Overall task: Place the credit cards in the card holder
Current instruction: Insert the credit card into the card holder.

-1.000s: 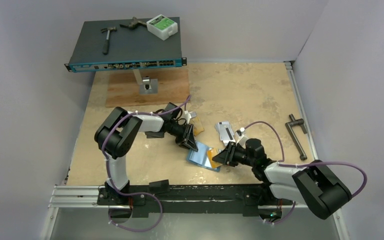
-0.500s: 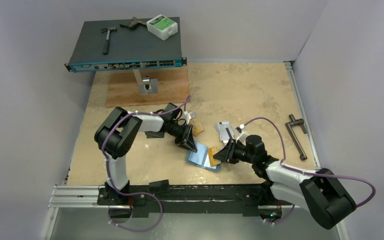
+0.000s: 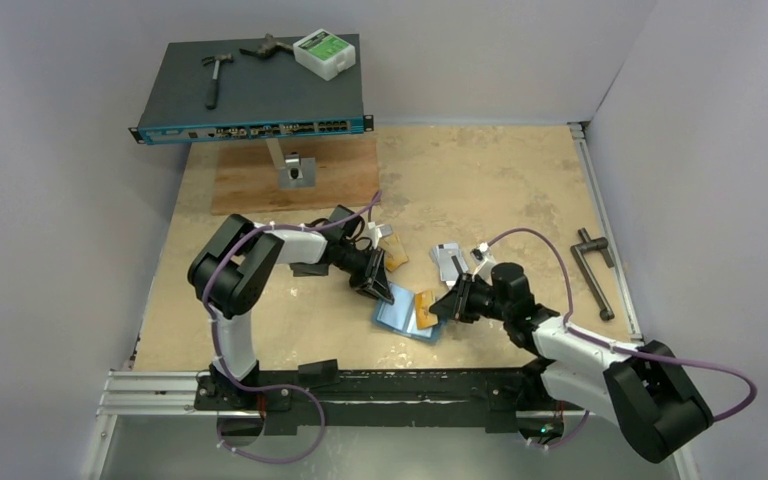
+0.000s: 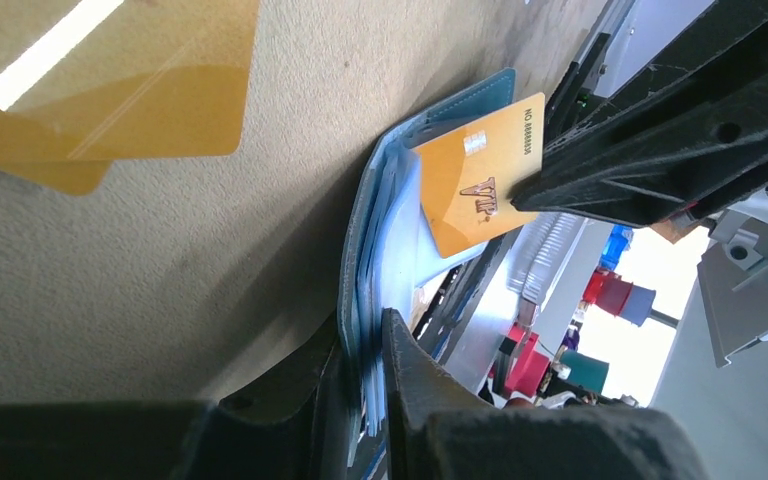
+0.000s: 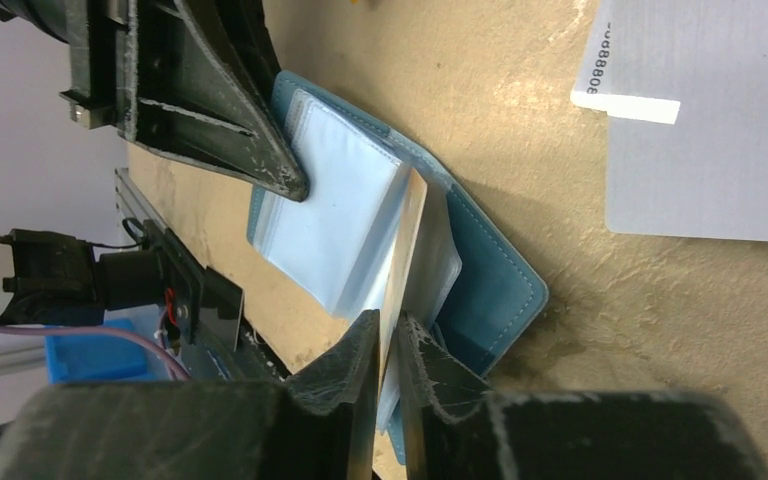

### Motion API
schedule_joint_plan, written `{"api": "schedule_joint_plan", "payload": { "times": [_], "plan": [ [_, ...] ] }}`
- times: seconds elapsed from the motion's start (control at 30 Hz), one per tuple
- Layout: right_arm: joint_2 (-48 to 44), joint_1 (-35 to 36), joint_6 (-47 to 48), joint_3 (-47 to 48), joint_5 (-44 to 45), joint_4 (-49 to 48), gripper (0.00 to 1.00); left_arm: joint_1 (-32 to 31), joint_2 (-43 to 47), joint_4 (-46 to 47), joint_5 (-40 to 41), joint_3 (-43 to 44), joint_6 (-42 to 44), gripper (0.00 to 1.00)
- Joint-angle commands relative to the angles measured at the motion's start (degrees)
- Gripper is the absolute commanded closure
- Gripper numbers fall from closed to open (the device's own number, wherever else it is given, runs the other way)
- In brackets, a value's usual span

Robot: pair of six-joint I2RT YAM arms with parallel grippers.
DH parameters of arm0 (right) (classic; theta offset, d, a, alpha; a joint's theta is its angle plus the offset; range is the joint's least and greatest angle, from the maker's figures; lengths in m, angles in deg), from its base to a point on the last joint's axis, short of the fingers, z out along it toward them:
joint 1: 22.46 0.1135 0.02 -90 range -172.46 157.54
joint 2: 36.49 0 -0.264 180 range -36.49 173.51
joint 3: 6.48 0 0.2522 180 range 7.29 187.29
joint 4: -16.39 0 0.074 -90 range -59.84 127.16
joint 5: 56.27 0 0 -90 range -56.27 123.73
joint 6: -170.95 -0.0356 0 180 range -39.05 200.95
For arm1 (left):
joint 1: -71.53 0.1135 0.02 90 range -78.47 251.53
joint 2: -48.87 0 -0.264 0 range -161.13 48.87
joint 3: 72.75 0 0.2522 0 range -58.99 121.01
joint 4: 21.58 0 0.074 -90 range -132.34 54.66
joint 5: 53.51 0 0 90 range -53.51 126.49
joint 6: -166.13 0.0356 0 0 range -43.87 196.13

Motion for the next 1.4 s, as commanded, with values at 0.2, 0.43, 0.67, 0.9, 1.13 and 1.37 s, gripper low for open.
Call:
{"api": "schedule_joint_plan", "payload": {
  "times": [0.2,0.43,0.67,0.9,1.13,1.37],
  "plan": [
    [4.16,-0.34,-2.63,-1.76,-2.45,-6.74,1.0,0.19,2.98,-0.23,0.87,0.0,1.72,0.88],
    [2.32,-0.33,-8.61,-8.94,-3.33,-18.89,1.0,-0.08,2.48,-2.37,4.56,-0.31,2.07,0.88],
    [5.26,-0.35,-10.0,-11.8,-3.16,-24.84,1.0,-0.08,3.0,-2.13,5.37,-0.83,2.14,0.88],
    [13.98,-0.3,-11.08,-12.19,-4.59,-33.55,1.0,-0.01,3.49,-2.66,5.74,-0.88,2.54,0.87],
    [14.42,-0.37,-10.26,-12.05,-5.25,-31.71,1.0,1.0,3.38,-4.07,5.72,-0.7,3.54,0.71],
    [6.56,-0.35,-8.18,-11.82,-4.03,-21.51,1.0,2.12,3.45,-4.63,6.06,-0.6,4.19,0.69]
  ]
}}
